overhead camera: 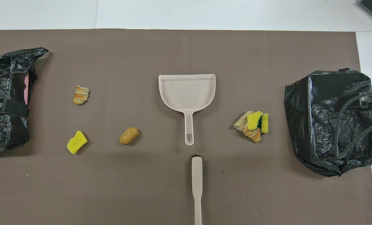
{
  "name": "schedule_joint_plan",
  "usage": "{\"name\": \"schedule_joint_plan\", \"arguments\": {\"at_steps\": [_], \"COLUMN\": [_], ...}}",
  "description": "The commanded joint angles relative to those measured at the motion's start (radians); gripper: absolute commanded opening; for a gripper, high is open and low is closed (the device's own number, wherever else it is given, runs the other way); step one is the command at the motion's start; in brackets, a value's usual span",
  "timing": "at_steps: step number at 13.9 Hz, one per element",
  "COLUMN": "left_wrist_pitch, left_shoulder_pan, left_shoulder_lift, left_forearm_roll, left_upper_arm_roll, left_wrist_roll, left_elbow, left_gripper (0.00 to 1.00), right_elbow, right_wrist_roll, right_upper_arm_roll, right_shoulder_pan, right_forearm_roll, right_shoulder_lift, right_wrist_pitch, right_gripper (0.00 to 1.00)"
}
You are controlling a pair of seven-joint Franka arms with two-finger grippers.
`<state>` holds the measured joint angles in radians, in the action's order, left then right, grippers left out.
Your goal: Sweep and dump trash in bin
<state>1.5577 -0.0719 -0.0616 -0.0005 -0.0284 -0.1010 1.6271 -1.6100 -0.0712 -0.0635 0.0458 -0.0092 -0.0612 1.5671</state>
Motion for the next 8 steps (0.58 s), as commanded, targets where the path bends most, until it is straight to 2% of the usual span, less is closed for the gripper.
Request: {"name": "schedule_joint_plan", "arguments": {"at_steps": [1, 8], "left_wrist_pitch": [0.004, 0.007], "left_shoulder_pan": [-0.009, -0.014], "left_shoulder_lift": [-0.017, -0.018], "left_forearm_roll": [-0.015, -0.015], "left_upper_arm_roll": [-0.016, -0.016], "left_wrist_roll": [-0.031, -0.052], "left_elbow": [0.017, 0.025], "left_gripper": [1.00, 1.00], "right_elbow": [-0.025, -0.019], "right_wrist_roll": [0.024, 0.022], "right_upper_arm_roll": [-0.001, -0.001], "right_shoulder_pan": [-0.006, -0.007], "right_forearm_roll": [0.014, 0.017], "right_shoulder_lift": [-0.017, -0.014], "right_wrist_pitch": [0.007, 0.007], "right_gripper": [1.00, 1.00]}}
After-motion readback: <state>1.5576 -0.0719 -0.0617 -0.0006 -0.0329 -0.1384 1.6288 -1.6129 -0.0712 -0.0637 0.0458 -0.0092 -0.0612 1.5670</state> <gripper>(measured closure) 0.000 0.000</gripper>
